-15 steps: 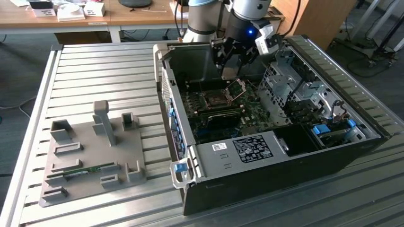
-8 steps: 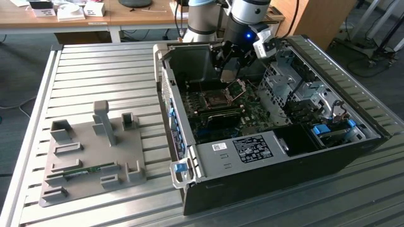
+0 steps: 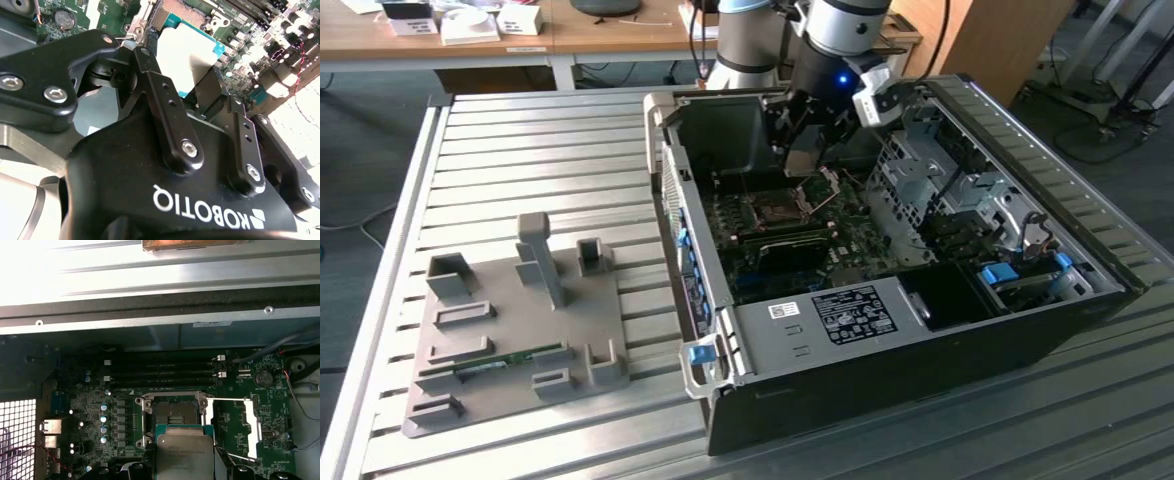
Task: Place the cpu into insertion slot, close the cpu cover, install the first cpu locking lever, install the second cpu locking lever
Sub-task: 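Place the cpu into insertion slot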
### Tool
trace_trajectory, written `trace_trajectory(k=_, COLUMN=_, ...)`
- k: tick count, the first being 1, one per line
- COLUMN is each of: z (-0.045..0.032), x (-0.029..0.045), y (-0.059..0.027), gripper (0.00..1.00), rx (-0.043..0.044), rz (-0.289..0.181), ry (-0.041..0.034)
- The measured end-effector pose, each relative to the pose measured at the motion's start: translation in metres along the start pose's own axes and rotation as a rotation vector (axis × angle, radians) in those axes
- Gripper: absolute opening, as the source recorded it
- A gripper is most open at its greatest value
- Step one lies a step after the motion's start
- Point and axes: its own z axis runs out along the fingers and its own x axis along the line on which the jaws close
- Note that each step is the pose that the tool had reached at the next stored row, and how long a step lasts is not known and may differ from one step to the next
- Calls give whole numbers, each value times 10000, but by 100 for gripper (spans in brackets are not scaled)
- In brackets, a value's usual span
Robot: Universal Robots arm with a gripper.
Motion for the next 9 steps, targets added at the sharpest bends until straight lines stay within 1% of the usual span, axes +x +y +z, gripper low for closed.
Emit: trace_trajectory(k=9, z=17, x=10, y=-2, gripper=54, rx=-2, rz=0, ry=-1)
